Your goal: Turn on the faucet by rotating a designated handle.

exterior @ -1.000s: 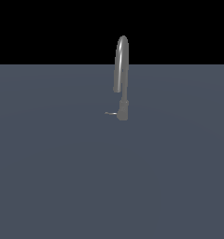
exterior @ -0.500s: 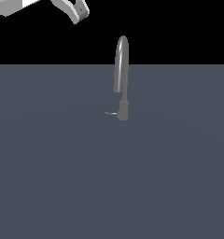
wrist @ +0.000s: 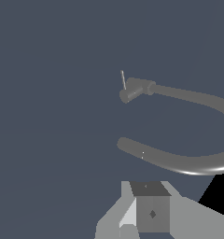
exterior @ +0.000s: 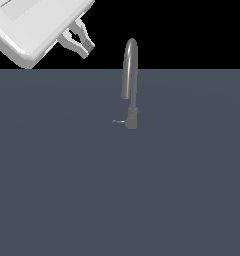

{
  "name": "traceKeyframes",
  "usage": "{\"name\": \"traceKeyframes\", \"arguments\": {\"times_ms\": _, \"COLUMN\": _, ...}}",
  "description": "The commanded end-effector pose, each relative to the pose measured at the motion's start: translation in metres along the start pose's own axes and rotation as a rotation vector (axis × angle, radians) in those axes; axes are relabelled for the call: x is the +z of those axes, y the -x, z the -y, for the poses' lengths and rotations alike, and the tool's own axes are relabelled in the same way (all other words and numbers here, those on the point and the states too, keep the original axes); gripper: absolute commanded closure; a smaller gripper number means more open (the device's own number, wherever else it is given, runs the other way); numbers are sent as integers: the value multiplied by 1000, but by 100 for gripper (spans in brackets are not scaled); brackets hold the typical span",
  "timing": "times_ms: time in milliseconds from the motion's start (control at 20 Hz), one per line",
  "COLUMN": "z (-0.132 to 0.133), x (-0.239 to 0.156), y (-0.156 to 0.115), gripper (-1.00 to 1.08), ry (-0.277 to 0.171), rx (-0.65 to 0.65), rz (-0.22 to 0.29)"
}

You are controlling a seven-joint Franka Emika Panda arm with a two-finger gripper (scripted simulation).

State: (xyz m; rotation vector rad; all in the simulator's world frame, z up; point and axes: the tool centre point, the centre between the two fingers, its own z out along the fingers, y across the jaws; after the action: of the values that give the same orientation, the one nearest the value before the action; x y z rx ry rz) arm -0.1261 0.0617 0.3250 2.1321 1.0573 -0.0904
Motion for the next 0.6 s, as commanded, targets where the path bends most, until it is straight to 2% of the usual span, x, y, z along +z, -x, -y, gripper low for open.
{"name": "traceKeyframes", "arguments": {"times_ms": 0, "z": 3, "x": 7, "y": -8, "gripper": 108, "ry": 45, "rx": -48, "rz": 4}}
{"name": "traceKeyframes", "arguments": {"times_ms": 550, "z": 13, "x": 38, "y": -36, "gripper": 108, "ry": 218, "rx": -228, "rz": 23}}
